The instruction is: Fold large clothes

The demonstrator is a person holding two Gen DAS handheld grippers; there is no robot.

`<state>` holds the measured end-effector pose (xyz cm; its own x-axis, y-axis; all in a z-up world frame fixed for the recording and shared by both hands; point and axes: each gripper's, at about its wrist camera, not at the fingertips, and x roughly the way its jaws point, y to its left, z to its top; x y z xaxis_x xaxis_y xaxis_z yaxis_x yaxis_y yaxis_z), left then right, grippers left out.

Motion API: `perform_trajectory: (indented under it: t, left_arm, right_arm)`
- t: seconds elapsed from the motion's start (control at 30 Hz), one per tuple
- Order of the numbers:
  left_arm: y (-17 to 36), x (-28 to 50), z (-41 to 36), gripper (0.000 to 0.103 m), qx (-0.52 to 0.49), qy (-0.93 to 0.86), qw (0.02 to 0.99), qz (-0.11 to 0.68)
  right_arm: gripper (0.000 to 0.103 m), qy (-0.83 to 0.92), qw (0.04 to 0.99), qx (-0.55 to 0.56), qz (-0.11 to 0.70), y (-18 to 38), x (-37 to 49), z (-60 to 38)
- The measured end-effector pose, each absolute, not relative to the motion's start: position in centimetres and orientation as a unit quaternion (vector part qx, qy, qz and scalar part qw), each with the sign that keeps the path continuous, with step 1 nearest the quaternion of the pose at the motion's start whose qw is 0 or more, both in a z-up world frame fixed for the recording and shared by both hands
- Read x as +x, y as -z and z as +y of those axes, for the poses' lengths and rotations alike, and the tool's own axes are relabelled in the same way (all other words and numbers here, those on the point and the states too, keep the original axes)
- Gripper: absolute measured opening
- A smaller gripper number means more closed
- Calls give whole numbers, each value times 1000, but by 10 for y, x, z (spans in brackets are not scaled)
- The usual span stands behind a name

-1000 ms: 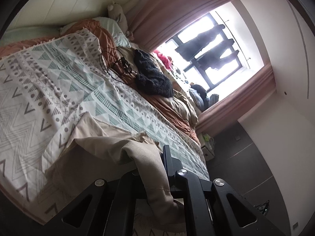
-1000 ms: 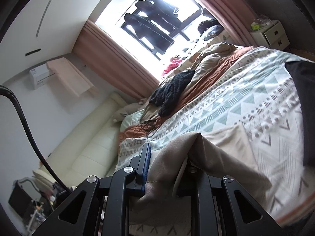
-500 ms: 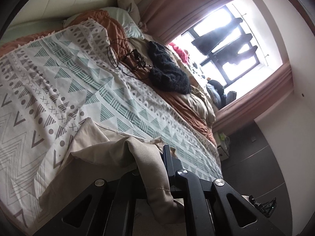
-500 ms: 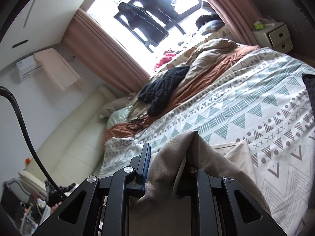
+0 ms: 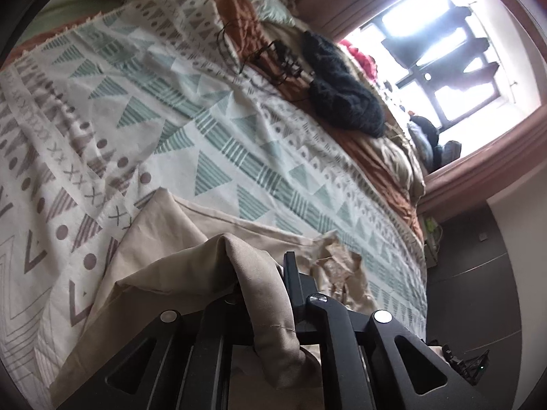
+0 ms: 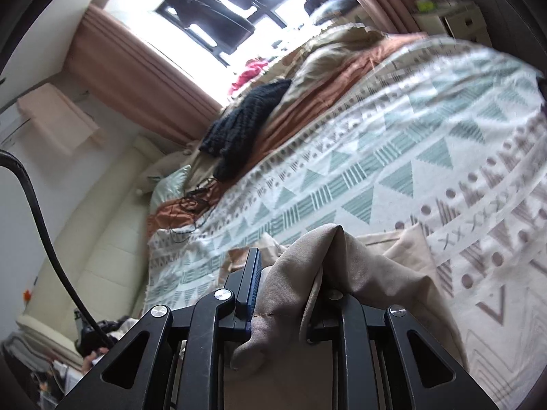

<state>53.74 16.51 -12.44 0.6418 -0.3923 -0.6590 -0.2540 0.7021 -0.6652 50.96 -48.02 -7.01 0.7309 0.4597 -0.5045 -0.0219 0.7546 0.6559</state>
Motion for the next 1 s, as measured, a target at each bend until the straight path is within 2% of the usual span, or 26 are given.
perform_trajectory:
  t: [0.03,0.07,0.1,0.13,0.27,0.63,1.0]
  left_arm:
    - [133,543,165,28,-385,40,815,431]
    - [138,547,165,51,-386,36,812,437]
    - [144,549,166,61,-389,26,808,441]
    - [147,547,167,71,-391,20,811,435]
    - [153,539,168,73,-381,13,817,433]
    - [160,478,195,73,-372,-19,821,432]
    - [182,394,232,73,-383,-71,810,439]
  right_arm:
    - [29,-135,868,328,346,76,515,-481]
    - [40,-130,862,333,360,87,523,-481]
    - [47,-124,855,338,373,95,529,-482]
    - [59,-117,851,343,380,102,533,-482]
    - [64,-111,846,350,387,115,531,-484]
    - [64,-105,860,278,415,108,504,-452]
    - [64,-119,863,210,444,94,481,-378]
